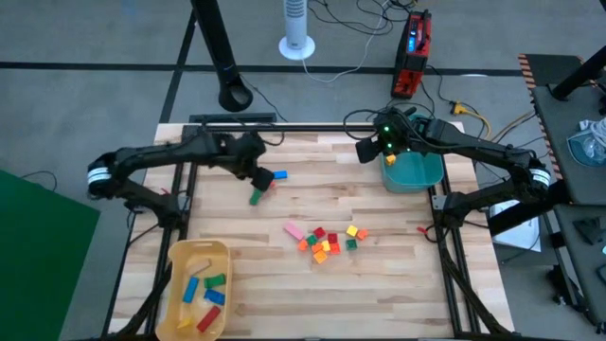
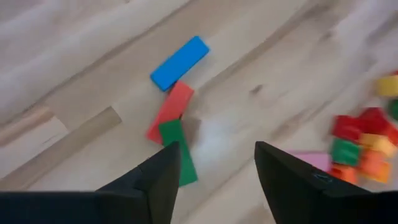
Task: Sort blocks
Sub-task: Put the green rectangular block into the yellow bin
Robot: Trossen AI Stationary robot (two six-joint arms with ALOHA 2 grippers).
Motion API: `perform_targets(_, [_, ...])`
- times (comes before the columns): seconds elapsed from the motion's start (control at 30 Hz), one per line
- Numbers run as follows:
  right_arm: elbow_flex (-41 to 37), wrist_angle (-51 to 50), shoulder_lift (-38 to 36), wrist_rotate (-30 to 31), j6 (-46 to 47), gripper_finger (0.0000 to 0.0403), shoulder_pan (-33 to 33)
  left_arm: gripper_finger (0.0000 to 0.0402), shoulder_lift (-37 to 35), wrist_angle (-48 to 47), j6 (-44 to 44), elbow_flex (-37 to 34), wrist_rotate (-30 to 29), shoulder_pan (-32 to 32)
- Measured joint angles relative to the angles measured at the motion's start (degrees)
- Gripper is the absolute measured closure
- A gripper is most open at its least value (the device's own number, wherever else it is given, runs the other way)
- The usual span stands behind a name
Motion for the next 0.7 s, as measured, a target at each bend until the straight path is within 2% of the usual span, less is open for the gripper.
perform_targets(0.23, [-0.01,0.02,0.0,0.03,0.21,0.0183,0.0,0.0175,9.28,1.25,-3.66,-0.85,-1.16,-0.3])
perform_targets(0.7, [0.0,0.01,0.0,0.03,0.12,0.0183,0.0,0.0173,17.89,1.43,-2.48,-1.51,-3.3,-0.62])
